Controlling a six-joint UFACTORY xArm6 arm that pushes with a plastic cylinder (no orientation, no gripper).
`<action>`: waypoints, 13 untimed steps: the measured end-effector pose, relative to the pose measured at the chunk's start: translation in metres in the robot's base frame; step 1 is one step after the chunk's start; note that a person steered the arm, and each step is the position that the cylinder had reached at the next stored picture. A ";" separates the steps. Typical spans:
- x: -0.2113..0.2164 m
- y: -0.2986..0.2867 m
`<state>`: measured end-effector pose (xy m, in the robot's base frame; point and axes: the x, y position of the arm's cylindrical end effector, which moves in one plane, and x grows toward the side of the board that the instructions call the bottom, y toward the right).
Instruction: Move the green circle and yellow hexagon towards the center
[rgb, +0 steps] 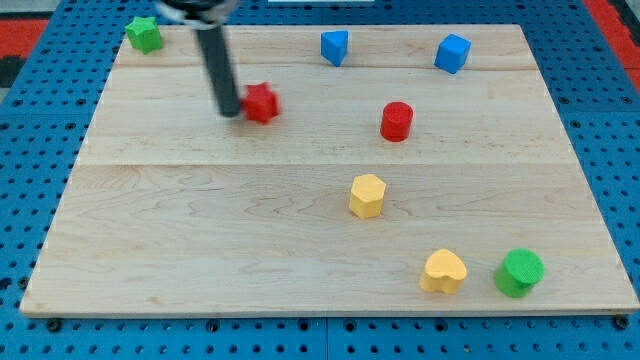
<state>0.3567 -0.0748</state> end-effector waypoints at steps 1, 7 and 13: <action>0.021 0.068; 0.228 0.269; 0.230 0.209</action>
<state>0.5867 0.1340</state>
